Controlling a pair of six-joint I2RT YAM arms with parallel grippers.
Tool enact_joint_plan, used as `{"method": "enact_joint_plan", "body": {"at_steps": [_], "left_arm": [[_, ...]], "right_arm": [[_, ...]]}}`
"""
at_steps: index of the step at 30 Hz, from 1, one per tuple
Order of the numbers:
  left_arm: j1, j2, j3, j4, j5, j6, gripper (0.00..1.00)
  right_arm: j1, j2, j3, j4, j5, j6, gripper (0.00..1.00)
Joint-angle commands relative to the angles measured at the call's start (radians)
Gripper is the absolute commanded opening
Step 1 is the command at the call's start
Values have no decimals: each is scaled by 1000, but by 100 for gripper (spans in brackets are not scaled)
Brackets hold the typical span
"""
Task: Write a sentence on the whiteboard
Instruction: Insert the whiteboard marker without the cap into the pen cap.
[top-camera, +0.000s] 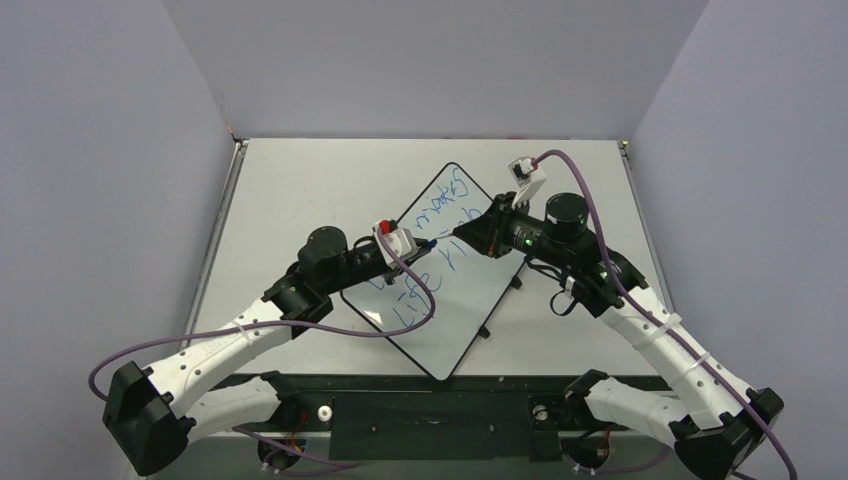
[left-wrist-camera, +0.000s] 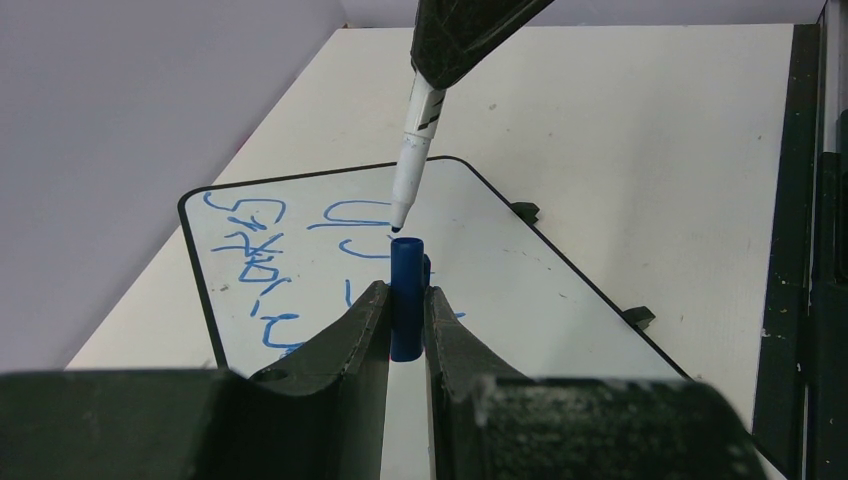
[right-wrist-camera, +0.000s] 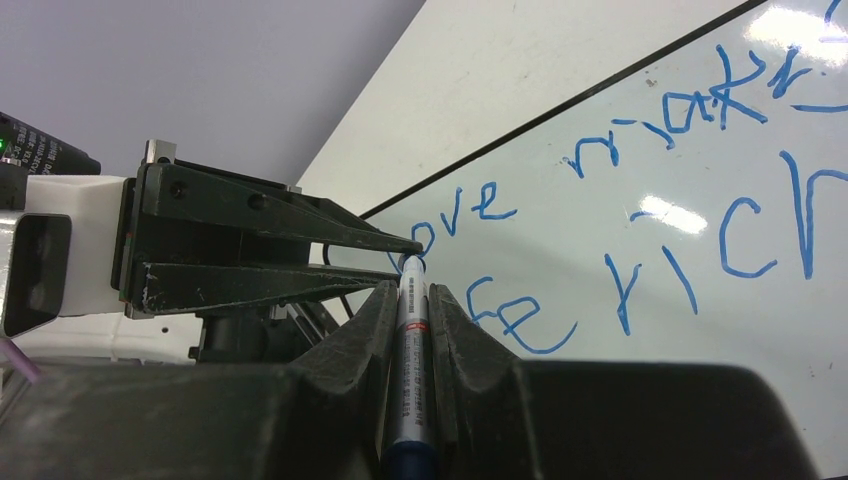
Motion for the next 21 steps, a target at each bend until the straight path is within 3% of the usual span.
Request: {"method": "enact_joint_plan", "body": {"at_steps": [1,21], "left_arm": [[7,1,17,62,13,-10,0],[9,2,13,77,26,-27,0]], "right_arm": [[8,-28,-1,29,14,-7,0],[15,20,-25,69,-17,10,0]]}}
